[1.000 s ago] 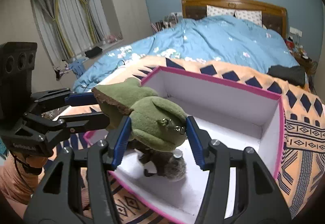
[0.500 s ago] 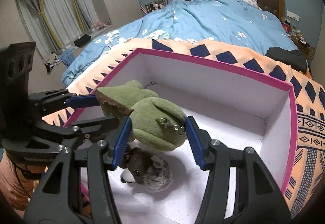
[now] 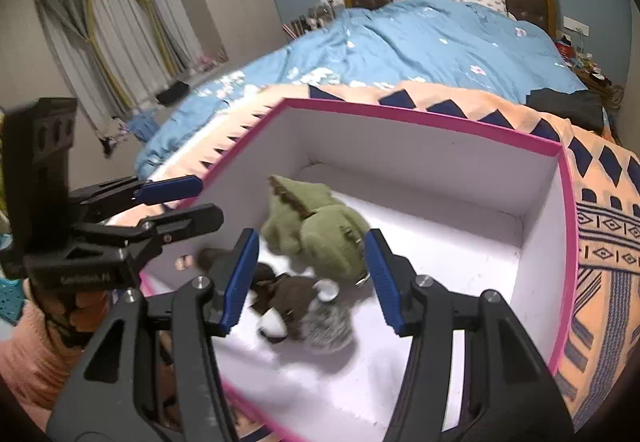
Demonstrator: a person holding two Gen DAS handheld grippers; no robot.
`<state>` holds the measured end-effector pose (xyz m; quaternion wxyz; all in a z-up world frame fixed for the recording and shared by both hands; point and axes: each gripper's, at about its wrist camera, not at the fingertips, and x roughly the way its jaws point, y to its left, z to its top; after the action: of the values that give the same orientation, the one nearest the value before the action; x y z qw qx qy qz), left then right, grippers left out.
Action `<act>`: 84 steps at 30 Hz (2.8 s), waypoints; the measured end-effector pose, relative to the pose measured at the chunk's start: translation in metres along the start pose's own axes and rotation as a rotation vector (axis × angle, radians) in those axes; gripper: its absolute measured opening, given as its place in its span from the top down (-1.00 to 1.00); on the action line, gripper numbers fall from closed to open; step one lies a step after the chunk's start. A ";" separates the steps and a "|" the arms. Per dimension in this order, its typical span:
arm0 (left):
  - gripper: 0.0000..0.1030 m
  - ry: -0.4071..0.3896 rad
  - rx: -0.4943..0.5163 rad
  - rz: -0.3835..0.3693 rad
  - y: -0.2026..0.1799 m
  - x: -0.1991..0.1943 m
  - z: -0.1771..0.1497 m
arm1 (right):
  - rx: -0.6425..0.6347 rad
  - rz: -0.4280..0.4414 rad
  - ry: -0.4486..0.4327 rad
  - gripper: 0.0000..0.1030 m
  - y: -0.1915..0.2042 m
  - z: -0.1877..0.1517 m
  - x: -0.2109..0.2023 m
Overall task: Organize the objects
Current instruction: 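Lower the green plush into the magenta box and open both grippers, then move both grippers back to the pink knit bunny, then close both grippers on the pink knit bunny and lift it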
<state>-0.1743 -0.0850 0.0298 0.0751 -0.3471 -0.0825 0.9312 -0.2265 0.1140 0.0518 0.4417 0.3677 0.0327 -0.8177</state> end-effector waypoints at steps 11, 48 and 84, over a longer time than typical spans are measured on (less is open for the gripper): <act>-0.48 -0.129 0.038 -0.119 -0.018 -0.088 -0.026 | -0.074 0.120 -0.168 -0.16 0.040 -0.044 -0.097; -0.49 0.062 -0.075 -0.198 -0.031 -0.095 -0.174 | -0.102 0.138 0.136 -0.01 0.083 -0.202 -0.047; -0.16 0.060 0.035 -0.280 -0.064 -0.089 -0.135 | 0.063 0.160 -0.056 0.01 0.047 -0.124 -0.080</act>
<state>-0.0138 -0.0262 -0.0012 0.2125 -0.3584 -0.1116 0.9022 -0.0931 0.1883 0.0246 0.4944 0.3599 -0.0350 -0.7904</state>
